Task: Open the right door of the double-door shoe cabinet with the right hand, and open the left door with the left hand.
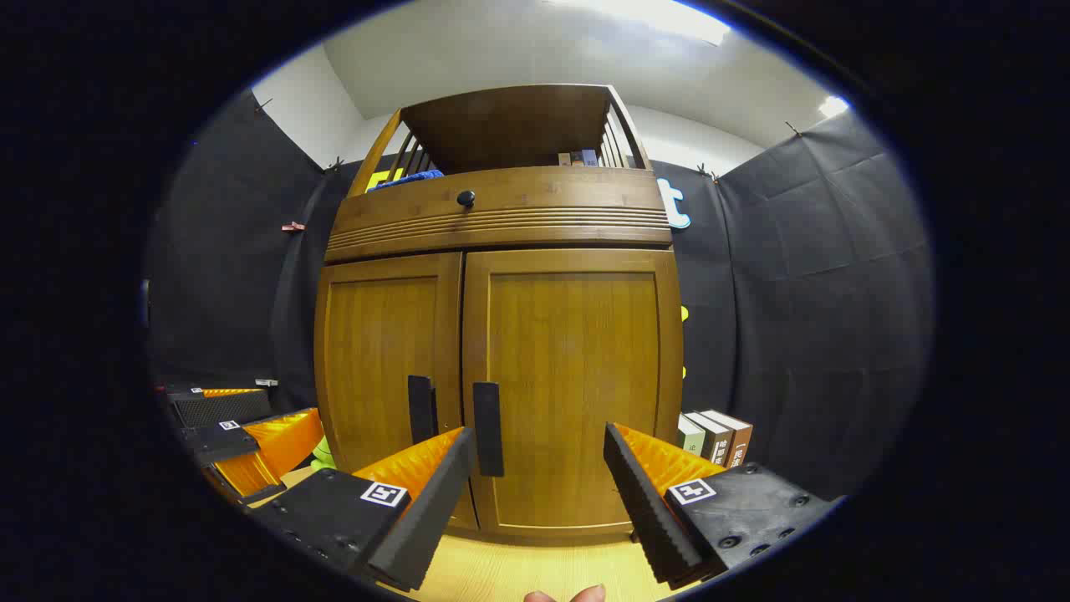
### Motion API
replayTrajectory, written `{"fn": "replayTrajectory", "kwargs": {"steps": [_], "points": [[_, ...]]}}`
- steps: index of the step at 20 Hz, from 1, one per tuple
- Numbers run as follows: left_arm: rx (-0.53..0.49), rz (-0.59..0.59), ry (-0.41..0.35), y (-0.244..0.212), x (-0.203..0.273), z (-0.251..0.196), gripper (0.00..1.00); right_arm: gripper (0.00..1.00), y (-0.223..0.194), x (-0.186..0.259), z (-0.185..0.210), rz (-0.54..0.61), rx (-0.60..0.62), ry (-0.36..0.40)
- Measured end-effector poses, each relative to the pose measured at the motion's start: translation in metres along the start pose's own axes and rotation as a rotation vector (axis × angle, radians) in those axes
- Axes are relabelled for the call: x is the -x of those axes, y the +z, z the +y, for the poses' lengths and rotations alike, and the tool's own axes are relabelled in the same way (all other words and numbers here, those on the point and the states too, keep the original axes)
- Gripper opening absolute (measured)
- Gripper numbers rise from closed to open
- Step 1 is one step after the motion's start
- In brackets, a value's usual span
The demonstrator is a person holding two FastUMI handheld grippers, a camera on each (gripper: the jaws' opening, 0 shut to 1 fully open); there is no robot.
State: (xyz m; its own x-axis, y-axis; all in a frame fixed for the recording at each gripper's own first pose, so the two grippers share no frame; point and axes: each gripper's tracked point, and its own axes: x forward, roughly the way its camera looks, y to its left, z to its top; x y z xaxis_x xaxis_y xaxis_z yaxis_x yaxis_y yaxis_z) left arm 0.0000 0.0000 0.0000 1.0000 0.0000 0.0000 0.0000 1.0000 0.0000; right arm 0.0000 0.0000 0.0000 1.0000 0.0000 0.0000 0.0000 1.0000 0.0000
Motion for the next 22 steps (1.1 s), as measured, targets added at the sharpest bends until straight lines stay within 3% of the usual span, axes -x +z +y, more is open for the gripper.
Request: {"fn": "replayTrajectory", "kwargs": {"steps": [22], "points": [[-0.007, -0.002, 0.013, -0.005, -0.002, 0.001, 0.96, 0.98, -0.013, -0.009, 0.002, 0.013, -0.005, 0.008]]}}
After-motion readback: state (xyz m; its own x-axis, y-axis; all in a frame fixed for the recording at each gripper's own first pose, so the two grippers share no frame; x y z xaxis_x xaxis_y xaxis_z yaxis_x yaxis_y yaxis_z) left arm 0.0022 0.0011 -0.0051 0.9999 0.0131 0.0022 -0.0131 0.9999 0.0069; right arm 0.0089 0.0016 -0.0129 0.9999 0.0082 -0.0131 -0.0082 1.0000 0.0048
